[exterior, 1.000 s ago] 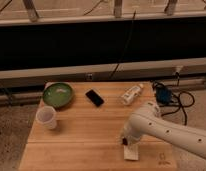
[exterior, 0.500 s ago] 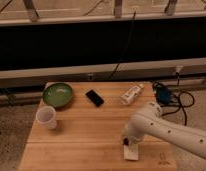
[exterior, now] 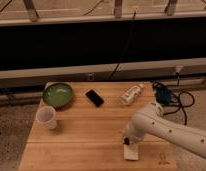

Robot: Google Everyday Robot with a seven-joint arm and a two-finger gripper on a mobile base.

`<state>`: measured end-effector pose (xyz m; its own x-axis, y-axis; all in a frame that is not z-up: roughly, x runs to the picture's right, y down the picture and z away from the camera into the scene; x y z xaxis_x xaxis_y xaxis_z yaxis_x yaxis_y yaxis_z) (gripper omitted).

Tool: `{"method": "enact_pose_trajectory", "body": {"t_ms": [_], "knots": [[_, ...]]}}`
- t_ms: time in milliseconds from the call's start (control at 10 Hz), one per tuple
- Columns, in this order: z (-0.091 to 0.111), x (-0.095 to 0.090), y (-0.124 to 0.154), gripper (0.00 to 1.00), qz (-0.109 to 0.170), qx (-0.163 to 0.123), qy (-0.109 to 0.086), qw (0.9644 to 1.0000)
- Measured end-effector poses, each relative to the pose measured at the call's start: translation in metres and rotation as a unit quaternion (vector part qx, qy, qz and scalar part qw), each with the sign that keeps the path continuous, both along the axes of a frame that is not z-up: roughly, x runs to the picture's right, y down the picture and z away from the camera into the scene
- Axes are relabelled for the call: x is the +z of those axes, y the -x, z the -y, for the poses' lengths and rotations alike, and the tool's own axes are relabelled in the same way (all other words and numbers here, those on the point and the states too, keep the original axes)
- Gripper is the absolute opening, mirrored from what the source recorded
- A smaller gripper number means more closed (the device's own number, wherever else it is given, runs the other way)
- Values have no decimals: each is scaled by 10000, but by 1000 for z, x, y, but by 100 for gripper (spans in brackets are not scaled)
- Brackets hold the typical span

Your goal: Place the pepper on the white sponge

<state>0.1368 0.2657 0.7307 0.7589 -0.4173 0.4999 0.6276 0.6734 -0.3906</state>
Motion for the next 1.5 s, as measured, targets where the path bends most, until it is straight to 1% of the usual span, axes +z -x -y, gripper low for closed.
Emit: {"method": "enact_pose_trajectory", "body": {"t_ms": [400, 500, 600, 700, 900, 1300, 1500], "knots": [[-1, 1, -4, 0, -27, 47, 13, 10000], [0, 1, -5, 2, -31, 56, 13, 10000], [0, 1, -6, 6, -29, 54, 11, 10000], [1, 2, -6, 7, -24, 59, 10, 10000], [1, 2, -8, 15, -34, 58, 27, 10000], [3, 2, -11, 16, -33, 67, 25, 10000], [2, 3, -12, 11, -35, 77, 33, 10000]]}}
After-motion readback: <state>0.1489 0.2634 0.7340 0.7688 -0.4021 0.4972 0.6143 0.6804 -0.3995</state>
